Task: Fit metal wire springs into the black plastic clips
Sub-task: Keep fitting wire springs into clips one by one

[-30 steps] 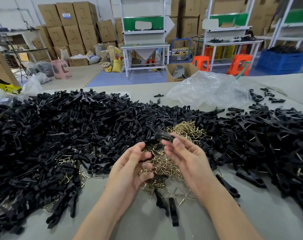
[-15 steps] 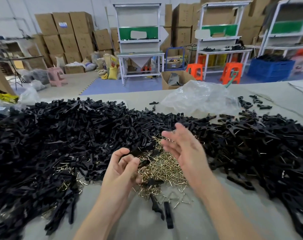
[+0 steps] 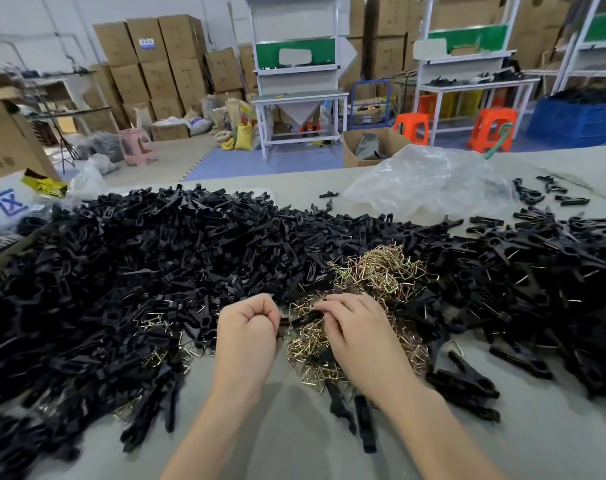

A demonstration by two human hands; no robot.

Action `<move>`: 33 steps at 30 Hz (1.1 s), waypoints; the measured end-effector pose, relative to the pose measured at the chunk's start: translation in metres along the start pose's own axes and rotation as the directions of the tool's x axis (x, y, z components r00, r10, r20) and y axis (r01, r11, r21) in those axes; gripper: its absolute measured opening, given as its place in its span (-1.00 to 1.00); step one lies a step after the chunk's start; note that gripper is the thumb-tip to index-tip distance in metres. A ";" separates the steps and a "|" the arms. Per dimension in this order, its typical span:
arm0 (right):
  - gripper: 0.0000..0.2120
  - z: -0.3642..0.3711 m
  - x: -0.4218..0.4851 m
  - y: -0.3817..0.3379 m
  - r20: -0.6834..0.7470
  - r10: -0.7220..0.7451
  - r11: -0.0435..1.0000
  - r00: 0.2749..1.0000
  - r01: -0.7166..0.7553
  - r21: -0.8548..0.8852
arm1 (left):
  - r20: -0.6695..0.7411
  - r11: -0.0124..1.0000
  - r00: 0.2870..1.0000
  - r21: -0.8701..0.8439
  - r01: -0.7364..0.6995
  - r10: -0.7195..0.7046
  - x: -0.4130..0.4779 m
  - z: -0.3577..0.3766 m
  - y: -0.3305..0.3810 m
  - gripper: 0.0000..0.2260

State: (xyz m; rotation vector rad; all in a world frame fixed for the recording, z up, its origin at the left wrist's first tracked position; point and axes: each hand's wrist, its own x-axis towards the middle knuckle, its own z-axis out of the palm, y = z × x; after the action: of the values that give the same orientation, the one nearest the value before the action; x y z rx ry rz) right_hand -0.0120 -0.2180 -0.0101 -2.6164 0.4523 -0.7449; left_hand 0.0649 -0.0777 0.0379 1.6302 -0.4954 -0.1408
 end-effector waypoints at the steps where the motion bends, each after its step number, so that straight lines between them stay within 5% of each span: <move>1: -0.71 0.000 0.000 0.000 0.006 -0.002 1.000 1.000 0.002 -0.004 | -0.020 0.999 1.000 0.033 -0.008 0.008 0.003 0.001 0.001 -0.74; 6: -0.77 0.000 -0.001 0.000 -0.037 -0.033 0.999 0.999 0.032 -0.039 | -0.037 0.928 0.997 0.368 -0.049 0.068 0.036 0.006 -0.009 -0.67; 8: -0.78 0.000 -0.001 0.000 -0.046 -0.027 0.999 0.999 0.025 -0.041 | 0.080 0.719 0.981 0.671 -0.182 0.174 0.050 0.009 -0.014 -0.75; 10: -0.78 -0.001 -0.001 0.000 -0.044 -0.033 0.999 0.998 0.031 -0.043 | 0.258 0.494 0.960 0.824 -0.276 0.107 0.063 0.014 -0.021 -0.61; 13: -0.74 -0.002 -0.002 0.002 -0.018 -0.021 0.999 1.000 0.020 -0.039 | 0.345 0.275 0.939 0.902 -0.332 0.002 0.074 0.015 -0.029 -0.50; 17: -0.71 -0.004 -0.003 0.003 0.005 -0.004 0.999 1.000 0.004 -0.032 | 0.378 0.214 0.925 0.907 -0.363 -0.035 0.078 0.001 -0.029 -0.47; 22: -0.68 -0.008 -0.001 0.000 0.012 0.015 1.000 1.000 -0.015 0.005 | 0.360 0.251 0.932 0.906 -0.340 -0.038 0.061 -0.022 -0.028 -0.48; 26: -0.67 -0.011 0.015 -0.001 -0.033 0.044 0.997 0.998 -0.042 0.071 | 0.179 0.507 0.968 0.827 -0.244 0.174 0.041 -0.027 -0.026 -0.57; 33: -0.57 -0.003 0.077 -0.002 0.100 0.122 0.975 0.987 -0.100 -0.198 | -0.025 0.712 0.929 0.650 -0.266 0.369 0.004 -0.026 -0.031 -0.56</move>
State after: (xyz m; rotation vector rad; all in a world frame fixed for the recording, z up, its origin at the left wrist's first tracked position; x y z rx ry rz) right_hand 0.0490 -0.2481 0.0265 -2.7662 0.6621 -0.5388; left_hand 0.0856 -0.0543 0.0125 2.1667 -0.7529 0.4698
